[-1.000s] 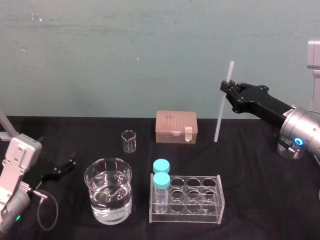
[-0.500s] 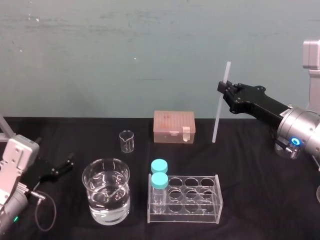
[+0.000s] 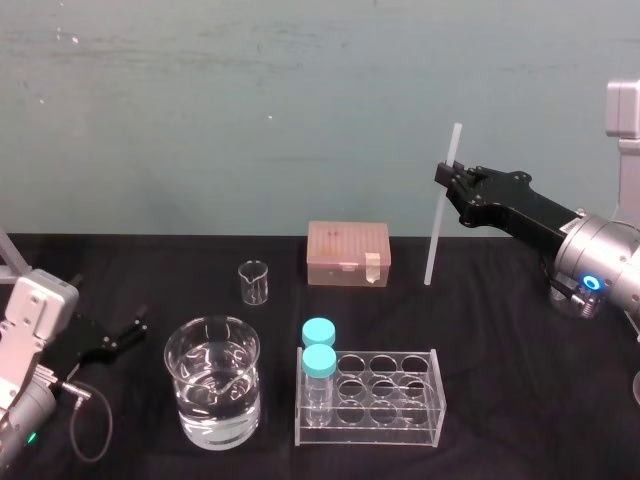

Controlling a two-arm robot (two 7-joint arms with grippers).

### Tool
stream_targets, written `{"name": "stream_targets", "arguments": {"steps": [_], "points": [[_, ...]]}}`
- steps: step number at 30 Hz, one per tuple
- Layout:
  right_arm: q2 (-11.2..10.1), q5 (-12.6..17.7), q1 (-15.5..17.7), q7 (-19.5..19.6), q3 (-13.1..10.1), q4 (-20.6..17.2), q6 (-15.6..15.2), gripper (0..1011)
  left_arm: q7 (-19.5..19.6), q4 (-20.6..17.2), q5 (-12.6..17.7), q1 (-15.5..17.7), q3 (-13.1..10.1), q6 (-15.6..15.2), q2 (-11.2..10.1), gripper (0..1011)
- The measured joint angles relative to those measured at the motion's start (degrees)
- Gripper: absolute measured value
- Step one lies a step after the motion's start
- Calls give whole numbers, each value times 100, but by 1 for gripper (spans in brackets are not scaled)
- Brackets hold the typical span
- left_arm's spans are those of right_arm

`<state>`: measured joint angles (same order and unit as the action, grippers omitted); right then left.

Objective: Pick up the stirring rod with one hand, then place it down.

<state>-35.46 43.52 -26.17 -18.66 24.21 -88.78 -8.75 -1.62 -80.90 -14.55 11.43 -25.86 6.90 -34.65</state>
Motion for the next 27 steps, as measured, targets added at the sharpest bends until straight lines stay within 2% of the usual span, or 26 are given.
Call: {"name": "stream_targets", "arguments": {"steps": [27], "points": [[-2, 6, 0, -11, 0, 0, 5, 68, 0, 0, 0, 0, 0, 0, 0, 1005]]}}
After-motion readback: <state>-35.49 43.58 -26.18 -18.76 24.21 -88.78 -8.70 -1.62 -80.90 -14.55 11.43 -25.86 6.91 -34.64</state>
